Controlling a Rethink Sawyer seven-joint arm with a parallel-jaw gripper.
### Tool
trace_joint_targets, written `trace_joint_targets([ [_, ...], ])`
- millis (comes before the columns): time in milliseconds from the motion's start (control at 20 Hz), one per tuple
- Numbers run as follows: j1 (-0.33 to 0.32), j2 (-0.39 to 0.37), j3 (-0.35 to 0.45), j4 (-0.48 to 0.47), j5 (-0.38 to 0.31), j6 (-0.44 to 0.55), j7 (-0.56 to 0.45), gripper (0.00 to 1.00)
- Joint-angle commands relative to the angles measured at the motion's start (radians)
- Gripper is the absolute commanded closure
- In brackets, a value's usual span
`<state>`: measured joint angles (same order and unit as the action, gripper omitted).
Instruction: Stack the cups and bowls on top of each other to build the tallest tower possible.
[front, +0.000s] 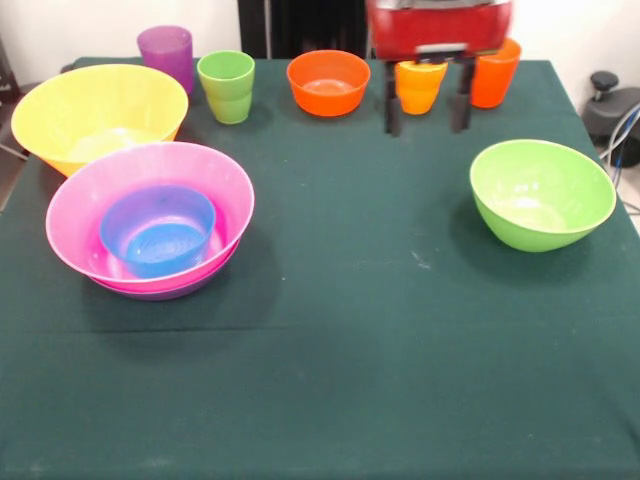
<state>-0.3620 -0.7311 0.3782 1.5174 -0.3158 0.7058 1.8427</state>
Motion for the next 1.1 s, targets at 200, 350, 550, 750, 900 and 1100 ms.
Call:
trace_joint_targets([
  [200, 0.099, 0.072, -0.095, 0.055, -0.024, -0.014, 0.174, 0.0],
  [350, 0.133, 0.078, -0.122, 0.038, -0.018, 0.017, 0.194, 0.0],
  [550, 0.145, 0.1, -0.129, 0.029, 0.005, 0.002, 0.185, 0.0],
  [750, 0.143, 0.14, -0.142, 0.035, 0.04, -0.042, 0.214, 0.0],
  [900, 0.15, 0.167, -0.157, 0.031, 0.059, -0.068, 0.235, 0.0],
  [1100, 0.173, 0.198, -0.184, 0.026, 0.081, -0.103, 0.265, 0.0],
])
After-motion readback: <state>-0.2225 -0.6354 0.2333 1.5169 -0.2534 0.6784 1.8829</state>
